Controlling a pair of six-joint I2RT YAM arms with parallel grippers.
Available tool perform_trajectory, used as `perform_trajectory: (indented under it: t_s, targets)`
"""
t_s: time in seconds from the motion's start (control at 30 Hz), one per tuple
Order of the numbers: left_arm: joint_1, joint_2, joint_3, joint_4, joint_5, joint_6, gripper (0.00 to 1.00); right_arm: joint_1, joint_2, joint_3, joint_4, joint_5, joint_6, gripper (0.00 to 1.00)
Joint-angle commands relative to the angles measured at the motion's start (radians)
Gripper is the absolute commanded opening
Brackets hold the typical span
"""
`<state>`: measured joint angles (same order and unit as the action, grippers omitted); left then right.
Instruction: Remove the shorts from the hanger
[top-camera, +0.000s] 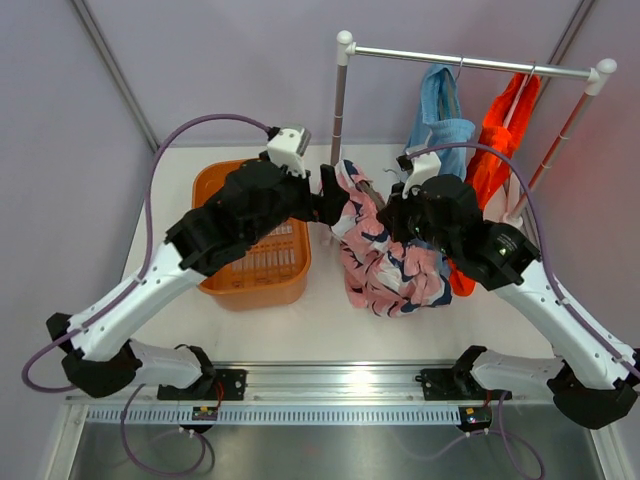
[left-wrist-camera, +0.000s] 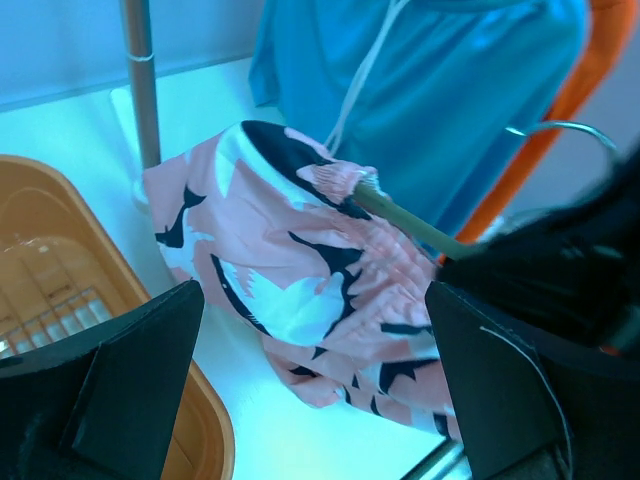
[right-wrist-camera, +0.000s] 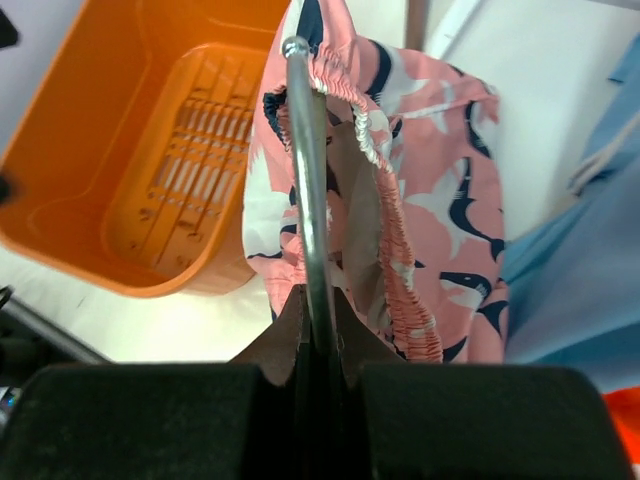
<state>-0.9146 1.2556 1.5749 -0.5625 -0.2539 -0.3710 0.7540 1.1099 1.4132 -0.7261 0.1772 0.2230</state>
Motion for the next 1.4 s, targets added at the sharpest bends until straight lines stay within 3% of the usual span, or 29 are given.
perform_trajectory:
  t_s: [0.0,0.2,0.43,0.97,1.37]
  targets:
    - [-0.042,0.08,0.097,-0.033,-0.23,-0.017,0.99,0.057,-0.007,0.003,0.06,0.241,0.042,0.0]
    - [-0.067,0.172,0.105,-0.01,-0.286,-0.02,0.98,0.091,0.024,0.016,0.053,0.283,0.065,0.0]
    - [-0.072,0.179,0.068,0.065,-0.254,-0.043,0.97,0.125,0.05,0.029,0.045,0.317,0.072,0.0]
    - [-0.072,0.277,0.125,0.058,-0.28,-0.043,0.95,0.162,0.053,0.063,0.025,0.331,0.07,0.0]
    - [-0.055,0.297,0.143,0.038,-0.311,-0.069,0.82,0.179,0.044,0.063,0.013,0.337,0.07,0.0]
